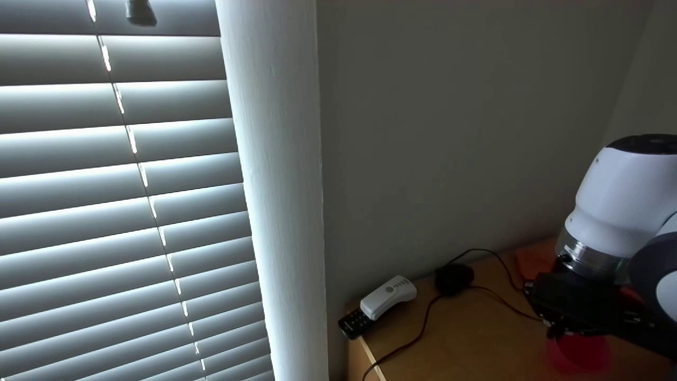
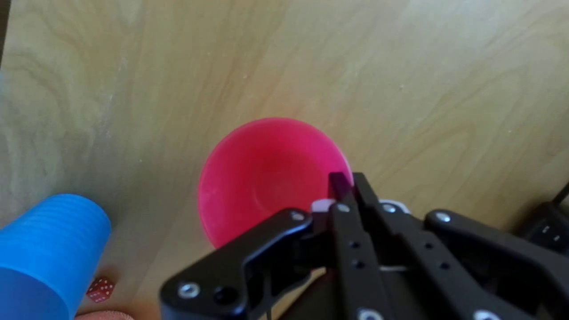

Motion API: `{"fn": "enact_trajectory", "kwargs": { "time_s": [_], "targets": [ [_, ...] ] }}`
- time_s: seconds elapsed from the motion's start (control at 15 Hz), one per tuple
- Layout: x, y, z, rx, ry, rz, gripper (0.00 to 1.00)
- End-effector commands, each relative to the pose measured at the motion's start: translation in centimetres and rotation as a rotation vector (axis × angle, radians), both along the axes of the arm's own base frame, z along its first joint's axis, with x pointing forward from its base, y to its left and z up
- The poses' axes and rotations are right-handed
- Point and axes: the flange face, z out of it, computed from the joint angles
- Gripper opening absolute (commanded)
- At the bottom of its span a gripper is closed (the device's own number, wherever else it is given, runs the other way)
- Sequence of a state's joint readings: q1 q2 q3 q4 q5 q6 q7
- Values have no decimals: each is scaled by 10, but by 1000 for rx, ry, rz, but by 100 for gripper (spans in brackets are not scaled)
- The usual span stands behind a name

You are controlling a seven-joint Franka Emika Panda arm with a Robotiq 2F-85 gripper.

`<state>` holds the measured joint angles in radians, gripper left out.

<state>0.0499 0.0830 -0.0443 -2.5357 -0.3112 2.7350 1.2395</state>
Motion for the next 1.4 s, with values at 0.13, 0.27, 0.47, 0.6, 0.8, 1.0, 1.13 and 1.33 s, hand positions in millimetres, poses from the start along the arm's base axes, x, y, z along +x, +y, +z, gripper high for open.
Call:
{"fn": "enact_trajectory", "kwargs": {
  "time_s": [0.13, 0.27, 0.47, 0.6, 0.8, 1.0, 1.13, 1.33],
  "targets": [
    [-9, 8, -11, -37, 12, -44, 34],
    [-11, 8, -15, -25, 24, -51, 49],
    [-13, 8, -19, -13, 35, -55, 71],
    [-15, 8, -21, -8, 44, -61, 87],
    [-19, 10, -24, -3, 54, -87, 100],
    [-23, 10, -26, -22, 73, -136, 100],
    [-29, 10, -28, -41, 111, -192, 100],
    [-35, 8, -33, -75, 170, -285, 100]
  ]
}}
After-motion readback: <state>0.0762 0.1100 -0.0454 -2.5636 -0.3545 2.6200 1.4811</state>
